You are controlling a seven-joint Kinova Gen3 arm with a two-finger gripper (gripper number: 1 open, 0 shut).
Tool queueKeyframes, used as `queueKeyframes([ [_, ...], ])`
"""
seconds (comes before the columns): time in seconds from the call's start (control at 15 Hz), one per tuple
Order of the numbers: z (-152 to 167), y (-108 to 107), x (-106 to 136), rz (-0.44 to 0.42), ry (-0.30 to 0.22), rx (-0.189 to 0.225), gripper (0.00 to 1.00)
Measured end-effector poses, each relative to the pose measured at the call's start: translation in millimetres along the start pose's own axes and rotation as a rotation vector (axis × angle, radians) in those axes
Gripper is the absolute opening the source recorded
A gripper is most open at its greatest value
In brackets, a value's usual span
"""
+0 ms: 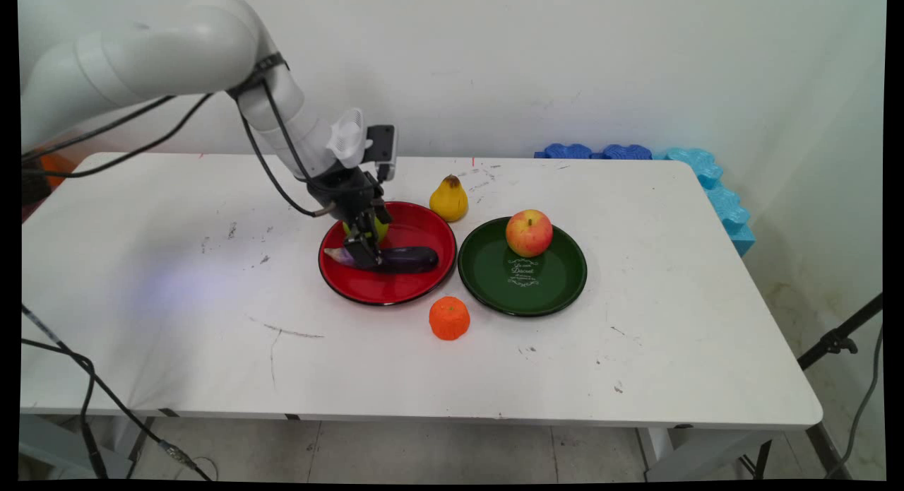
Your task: Pick up the eggplant from the red plate
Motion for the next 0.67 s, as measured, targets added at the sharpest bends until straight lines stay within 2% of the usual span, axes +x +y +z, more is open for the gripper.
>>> queueKeyframes([
  [0.47,32.1,-13.0,-0.3,0.011,-0.011,-0.04,1.0],
  [0.53,35.2,-14.2,-1.0,0.016,-0.014,-0.043,0.0],
  [0.67,39.6,-15.4,-2.4,0.025,-0.021,-0.047,0.0],
])
